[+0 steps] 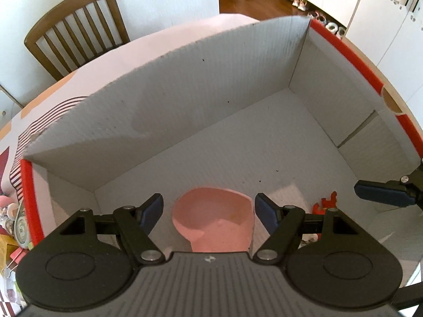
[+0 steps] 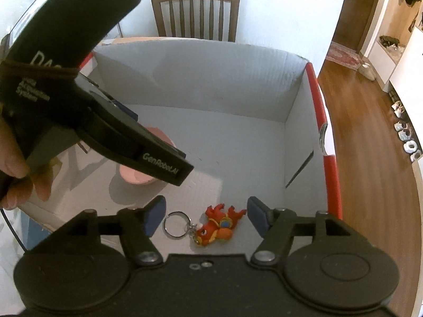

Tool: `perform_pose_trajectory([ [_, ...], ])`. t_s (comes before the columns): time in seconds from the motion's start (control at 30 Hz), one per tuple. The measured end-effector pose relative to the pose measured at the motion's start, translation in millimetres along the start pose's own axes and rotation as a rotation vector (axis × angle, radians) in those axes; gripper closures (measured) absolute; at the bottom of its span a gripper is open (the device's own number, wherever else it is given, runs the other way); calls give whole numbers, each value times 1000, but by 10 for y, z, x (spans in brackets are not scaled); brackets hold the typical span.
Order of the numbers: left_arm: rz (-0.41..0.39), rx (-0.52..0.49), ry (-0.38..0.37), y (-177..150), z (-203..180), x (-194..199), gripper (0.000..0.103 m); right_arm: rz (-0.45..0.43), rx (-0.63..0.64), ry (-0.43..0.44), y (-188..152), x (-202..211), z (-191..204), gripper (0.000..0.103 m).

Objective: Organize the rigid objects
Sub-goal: 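Lower the pink dish onto the box floor and open the left tool, then withdraw both tools from the box back over the table items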

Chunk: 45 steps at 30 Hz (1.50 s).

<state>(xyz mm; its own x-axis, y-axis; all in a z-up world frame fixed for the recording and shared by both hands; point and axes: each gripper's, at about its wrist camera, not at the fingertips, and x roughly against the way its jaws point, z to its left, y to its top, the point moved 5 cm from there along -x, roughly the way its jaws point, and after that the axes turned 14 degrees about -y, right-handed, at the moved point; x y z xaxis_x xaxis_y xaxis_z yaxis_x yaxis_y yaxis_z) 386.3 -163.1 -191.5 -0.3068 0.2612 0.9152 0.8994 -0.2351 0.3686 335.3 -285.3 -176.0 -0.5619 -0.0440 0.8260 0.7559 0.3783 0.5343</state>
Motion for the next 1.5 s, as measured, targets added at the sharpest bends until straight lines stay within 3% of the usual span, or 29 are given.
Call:
perform_pose_trajectory([
  [0.33, -94, -5, 9, -77, -55, 423, 27, -43, 2, -6, 31, 216, 15, 27],
  [0.83, -303, 8, -14, -341, -135, 1186, 27, -144, 0, -9, 36, 716, 21, 17],
  [1.13, -404, 17, -26, -640, -91, 1588, 27, -193, -4, 9, -11, 1002, 129, 15],
  [1.27, -452, 35, -31, -808, -32, 1771, 27, -225, -23, 36, -27, 1149, 193, 9],
  [1.37, -483, 38, -26, -954, 5, 1896, 21, -251, -28, 40, -51, 1244, 276, 7],
  [1.5, -523, 48, -36, -1140, 90, 2046, 20, -294, -17, 28, -76, 1348, 406, 7],
])
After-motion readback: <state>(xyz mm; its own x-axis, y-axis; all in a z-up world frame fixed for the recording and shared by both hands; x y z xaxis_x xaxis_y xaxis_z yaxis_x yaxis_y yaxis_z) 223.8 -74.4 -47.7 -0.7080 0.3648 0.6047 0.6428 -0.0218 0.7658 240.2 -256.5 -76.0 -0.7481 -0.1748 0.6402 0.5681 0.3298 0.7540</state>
